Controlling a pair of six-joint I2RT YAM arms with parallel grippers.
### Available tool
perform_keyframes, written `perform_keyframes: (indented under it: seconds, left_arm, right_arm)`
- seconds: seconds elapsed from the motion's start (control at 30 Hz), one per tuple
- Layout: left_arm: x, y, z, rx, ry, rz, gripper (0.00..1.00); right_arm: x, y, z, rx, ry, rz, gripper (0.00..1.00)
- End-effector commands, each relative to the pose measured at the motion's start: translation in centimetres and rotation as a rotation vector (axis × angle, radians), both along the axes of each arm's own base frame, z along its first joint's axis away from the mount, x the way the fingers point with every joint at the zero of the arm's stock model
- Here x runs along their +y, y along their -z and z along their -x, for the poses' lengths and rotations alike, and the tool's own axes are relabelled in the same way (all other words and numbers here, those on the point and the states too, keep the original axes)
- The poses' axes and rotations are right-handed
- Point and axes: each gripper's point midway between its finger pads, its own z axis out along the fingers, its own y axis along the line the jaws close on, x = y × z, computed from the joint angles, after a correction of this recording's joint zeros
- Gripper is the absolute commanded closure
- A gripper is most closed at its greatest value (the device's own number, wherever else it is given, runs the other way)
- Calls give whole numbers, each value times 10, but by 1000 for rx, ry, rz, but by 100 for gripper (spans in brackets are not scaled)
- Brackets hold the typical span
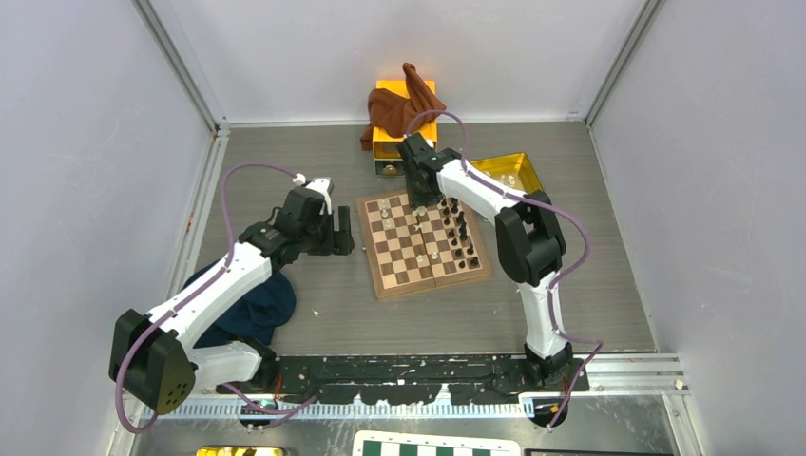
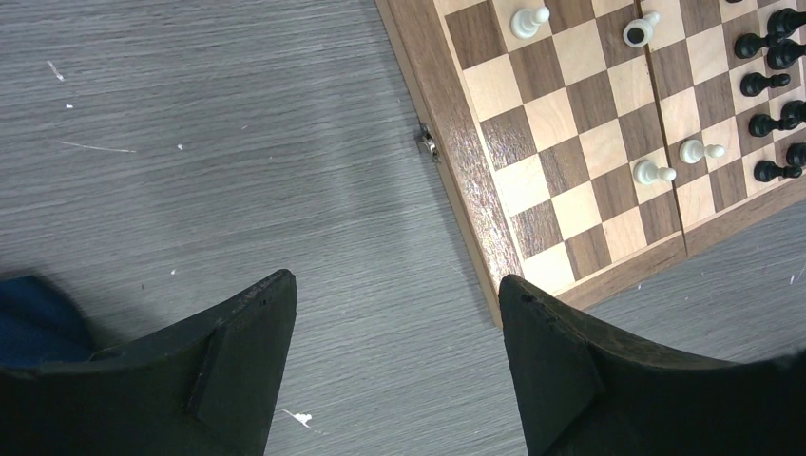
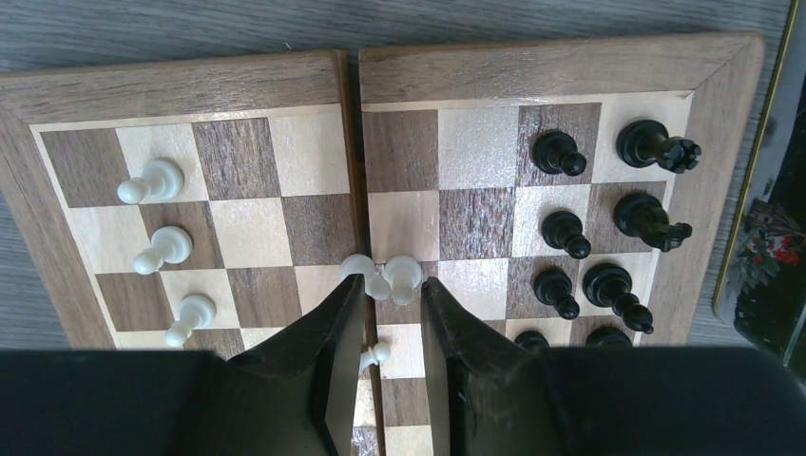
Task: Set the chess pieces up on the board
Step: Pick up the chess piece from the chessboard.
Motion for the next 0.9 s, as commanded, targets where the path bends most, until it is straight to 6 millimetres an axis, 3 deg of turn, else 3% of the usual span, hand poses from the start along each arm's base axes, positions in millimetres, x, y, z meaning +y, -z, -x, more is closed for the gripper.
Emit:
perform_keyframes:
  seconds: [0.0,0.6,0.87]
  left_arm:
    - [-4,-18,-11,-55,5,20,22]
    - [-3,-16,-11,-54,2,16,22]
    - [-3,-16,-11,-54,2,16,22]
  right_arm:
    - [9,-12,-10,-35,-5,-45,66]
    - [12,-6,-10,-9,-34,-45,66]
    - [12,-5,-8,1,-32,-45,72]
